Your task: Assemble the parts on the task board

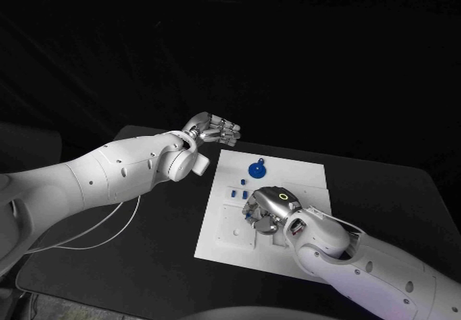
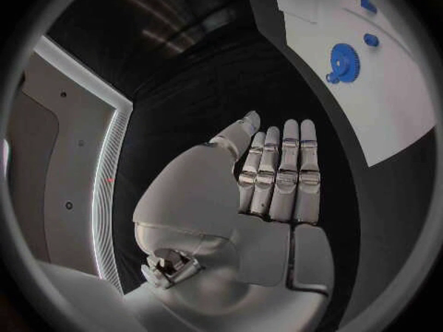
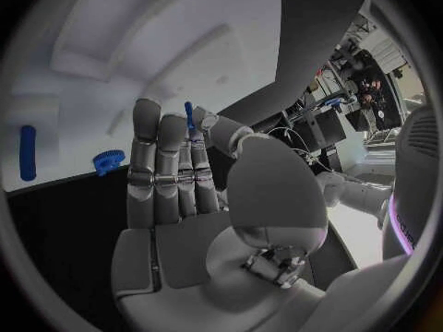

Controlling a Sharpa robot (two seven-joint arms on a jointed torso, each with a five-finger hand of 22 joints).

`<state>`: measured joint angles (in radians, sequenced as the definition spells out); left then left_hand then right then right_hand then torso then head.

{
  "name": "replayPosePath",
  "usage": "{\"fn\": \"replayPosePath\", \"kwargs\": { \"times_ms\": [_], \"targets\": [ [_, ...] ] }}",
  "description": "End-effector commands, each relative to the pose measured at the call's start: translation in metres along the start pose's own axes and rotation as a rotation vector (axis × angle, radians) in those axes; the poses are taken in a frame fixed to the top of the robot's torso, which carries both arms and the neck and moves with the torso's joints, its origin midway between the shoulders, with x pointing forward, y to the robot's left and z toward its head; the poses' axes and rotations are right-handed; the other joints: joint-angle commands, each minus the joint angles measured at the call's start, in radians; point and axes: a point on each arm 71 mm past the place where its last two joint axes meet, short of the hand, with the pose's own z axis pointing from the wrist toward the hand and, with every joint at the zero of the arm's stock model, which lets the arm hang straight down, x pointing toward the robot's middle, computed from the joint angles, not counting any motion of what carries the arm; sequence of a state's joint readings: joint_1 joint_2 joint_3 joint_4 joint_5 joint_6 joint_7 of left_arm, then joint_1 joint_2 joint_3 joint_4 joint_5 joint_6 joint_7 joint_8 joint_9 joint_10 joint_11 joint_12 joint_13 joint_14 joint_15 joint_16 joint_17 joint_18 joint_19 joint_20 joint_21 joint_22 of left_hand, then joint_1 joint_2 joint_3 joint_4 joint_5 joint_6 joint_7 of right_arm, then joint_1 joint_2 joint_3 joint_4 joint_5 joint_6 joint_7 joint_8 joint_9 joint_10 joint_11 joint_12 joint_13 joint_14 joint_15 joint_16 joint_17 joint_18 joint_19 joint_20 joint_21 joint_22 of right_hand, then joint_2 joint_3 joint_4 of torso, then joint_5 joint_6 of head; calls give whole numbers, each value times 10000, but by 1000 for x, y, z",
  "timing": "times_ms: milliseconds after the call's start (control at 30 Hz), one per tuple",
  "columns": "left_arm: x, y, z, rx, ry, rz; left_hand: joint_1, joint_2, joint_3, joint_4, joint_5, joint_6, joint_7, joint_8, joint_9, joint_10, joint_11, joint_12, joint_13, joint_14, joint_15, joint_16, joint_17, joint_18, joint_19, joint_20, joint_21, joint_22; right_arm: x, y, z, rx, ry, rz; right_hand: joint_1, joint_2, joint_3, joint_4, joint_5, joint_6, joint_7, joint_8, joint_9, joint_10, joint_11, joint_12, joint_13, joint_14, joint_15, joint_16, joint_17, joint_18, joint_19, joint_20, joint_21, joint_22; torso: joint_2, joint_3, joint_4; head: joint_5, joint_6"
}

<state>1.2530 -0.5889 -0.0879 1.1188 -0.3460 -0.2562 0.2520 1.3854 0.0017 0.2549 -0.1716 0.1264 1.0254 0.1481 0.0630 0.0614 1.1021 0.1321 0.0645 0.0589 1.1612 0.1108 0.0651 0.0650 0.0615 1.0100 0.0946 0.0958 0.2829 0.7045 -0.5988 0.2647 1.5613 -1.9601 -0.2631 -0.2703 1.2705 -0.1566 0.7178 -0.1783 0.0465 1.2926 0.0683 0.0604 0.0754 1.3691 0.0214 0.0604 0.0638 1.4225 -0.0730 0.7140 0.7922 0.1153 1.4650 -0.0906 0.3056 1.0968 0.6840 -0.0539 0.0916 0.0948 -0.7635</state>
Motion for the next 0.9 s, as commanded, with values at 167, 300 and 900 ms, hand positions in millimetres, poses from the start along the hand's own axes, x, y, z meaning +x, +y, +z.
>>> {"fn": "replayPosePath", "kwargs": {
  "times_ms": [167,300,900],
  "targets": [
    [-4,1,-1,21,-65,-59,-118,0,48,23,-191,45,16,21,15,34,11,-30,-11,-36,45,-36,6,21,-99,-6,42,64,6,0,-9,157,55,-282,-65,61,29,-83,27,21,20,42,8,279,-95,27,12,115,-2,-3,16,244,394,-45,85,8,-11,-2,-17,110,-83],
    [-7,2,-3,-3,-107,-30,-101,0,40,22,-207,63,10,27,17,38,9,-29,-11,-38,44,-37,6,24,-105,-6,49,83,8,0,-12,205,29,-294,-71,54,39,-86,25,28,17,42,8,287,-100,28,12,120,-5,-1,17,244,390,-46,94,10,-7,-6,1,110,-131],
    [-10,3,-3,-50,-122,11,-83,6,17,32,-221,84,6,22,16,30,12,-29,-10,-44,46,-37,6,27,-125,-1,56,130,14,0,-12,385,-330,-251,-67,31,85,-90,21,53,7,46,0,311,-107,27,9,155,-17,2,22,243,399,-62,140,3,-5,-13,12,165,-178]
  ]
}}
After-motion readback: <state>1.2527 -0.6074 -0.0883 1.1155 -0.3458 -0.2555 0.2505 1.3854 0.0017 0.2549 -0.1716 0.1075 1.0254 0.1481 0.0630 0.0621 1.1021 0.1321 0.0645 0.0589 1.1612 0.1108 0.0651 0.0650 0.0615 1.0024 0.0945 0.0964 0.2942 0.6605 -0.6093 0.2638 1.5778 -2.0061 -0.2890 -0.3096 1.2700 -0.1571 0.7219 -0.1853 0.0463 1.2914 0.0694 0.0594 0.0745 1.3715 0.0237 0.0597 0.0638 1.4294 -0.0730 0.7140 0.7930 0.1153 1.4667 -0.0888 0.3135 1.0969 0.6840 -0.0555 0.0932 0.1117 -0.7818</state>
